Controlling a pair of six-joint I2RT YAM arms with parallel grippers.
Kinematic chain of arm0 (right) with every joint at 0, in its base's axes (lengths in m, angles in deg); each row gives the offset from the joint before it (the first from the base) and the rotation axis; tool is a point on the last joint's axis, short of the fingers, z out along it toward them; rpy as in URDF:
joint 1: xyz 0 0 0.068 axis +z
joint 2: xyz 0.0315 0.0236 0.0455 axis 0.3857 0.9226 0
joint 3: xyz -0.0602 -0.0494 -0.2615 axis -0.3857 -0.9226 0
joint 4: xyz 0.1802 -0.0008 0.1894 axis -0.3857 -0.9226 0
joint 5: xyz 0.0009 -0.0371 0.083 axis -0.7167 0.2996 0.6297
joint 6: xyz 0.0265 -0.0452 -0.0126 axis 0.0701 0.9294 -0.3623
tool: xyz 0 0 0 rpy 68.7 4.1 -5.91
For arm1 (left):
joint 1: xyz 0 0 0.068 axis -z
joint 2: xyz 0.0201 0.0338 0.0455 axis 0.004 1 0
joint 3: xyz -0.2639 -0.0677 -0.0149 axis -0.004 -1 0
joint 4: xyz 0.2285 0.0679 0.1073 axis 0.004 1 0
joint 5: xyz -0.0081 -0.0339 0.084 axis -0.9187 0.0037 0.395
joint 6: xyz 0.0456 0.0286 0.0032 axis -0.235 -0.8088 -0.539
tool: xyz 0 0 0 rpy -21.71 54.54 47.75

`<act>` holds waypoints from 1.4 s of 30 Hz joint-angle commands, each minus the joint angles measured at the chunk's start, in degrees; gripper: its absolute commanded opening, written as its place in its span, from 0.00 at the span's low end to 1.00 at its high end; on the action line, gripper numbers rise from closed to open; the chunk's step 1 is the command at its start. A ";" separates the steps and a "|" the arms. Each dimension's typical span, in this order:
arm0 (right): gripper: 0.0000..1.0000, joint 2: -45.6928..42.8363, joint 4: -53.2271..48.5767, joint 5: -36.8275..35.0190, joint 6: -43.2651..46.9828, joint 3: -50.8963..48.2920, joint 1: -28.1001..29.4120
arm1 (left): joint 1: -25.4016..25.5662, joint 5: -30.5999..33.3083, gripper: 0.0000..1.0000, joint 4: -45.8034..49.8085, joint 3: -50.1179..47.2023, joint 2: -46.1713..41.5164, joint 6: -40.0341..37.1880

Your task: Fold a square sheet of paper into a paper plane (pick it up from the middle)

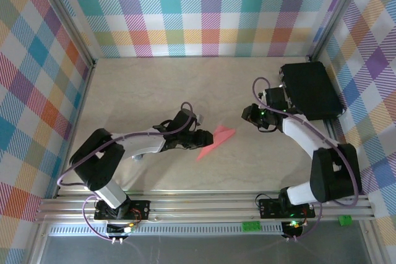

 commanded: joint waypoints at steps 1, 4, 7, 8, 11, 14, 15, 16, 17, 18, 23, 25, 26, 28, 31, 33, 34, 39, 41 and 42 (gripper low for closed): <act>0.42 -2.31 -12.22 -2.57 -0.54 1.84 2.92 | -1.89 3.50 0.53 2.15 -0.29 -3.75 -3.28; 0.55 -3.17 -16.49 -5.45 -3.09 2.86 6.61 | -3.55 8.47 0.66 3.82 -2.40 -7.77 -5.44; 0.65 -2.08 -19.51 -8.57 -7.05 4.13 11.24 | -4.26 14.15 0.76 5.09 -5.04 -12.38 -7.54; 0.68 -1.22 -20.01 -9.41 -8.79 4.62 12.90 | -4.50 15.82 0.79 5.05 -6.20 -14.05 -7.98; 0.73 2.30 -21.26 -11.44 -13.47 6.78 17.66 | -5.34 18.83 0.88 5.23 -9.31 -17.59 -8.45; 0.78 6.77 -22.62 -14.98 -17.57 9.99 22.39 | -6.25 20.16 0.93 5.90 -11.56 -19.70 -8.68; 0.78 8.26 -22.94 -15.82 -18.88 10.94 23.53 | -6.50 20.40 0.95 6.11 -12.05 -20.01 -8.75; 0.79 9.88 -23.56 -16.80 -20.33 12.17 24.72 | -6.66 20.62 0.96 6.38 -12.47 -20.35 -8.88; 0.79 11.86 -23.83 -17.66 -21.52 13.40 25.85 | -6.87 20.93 0.98 6.71 -13.01 -20.62 -8.98; 0.79 13.34 -23.91 -18.11 -22.15 14.40 26.67 | -7.03 20.87 0.98 6.95 -13.38 -20.90 -9.14; 0.81 20.56 -25.21 -21.16 -24.98 20.22 29.89 | -7.65 20.77 1.00 7.22 -15.51 -22.19 -9.82; 0.81 22.71 -25.91 -22.66 -26.19 21.59 30.16 | -7.76 20.78 1.00 7.05 -16.16 -22.49 -9.85; 0.81 23.58 -26.59 -23.68 -27.14 22.15 30.25 | -7.85 20.82 1.00 6.92 -16.48 -22.63 -9.86; 0.80 24.73 -27.04 -24.79 -28.16 22.60 30.25 | -7.86 20.69 1.00 6.68 -16.80 -22.68 -9.77; 0.79 25.79 -27.98 -25.52 -29.24 23.09 30.28 | -7.94 20.45 1.00 6.41 -17.15 -22.42 -9.64; 0.79 25.89 -28.63 -25.90 -29.77 23.20 30.28 | -8.01 20.42 1.00 6.49 -17.16 -22.12 -9.68; 0.78 25.74 -28.68 -26.09 -30.00 23.08 30.39 | -8.02 20.43 1.00 6.39 -17.16 -21.94 -9.64; 0.70 24.53 -28.86 -27.22 -31.10 22.22 30.36 | -8.03 20.00 1.00 6.17 -17.02 -21.28 -9.61; 0.65 24.04 -28.42 -27.24 -31.49 21.67 30.35 | -8.03 19.97 1.00 6.16 -16.91 -21.03 -9.47; 0.62 23.91 -28.31 -27.17 -31.78 21.41 30.31 | -8.05 19.99 1.00 6.23 -16.96 -20.94 -9.46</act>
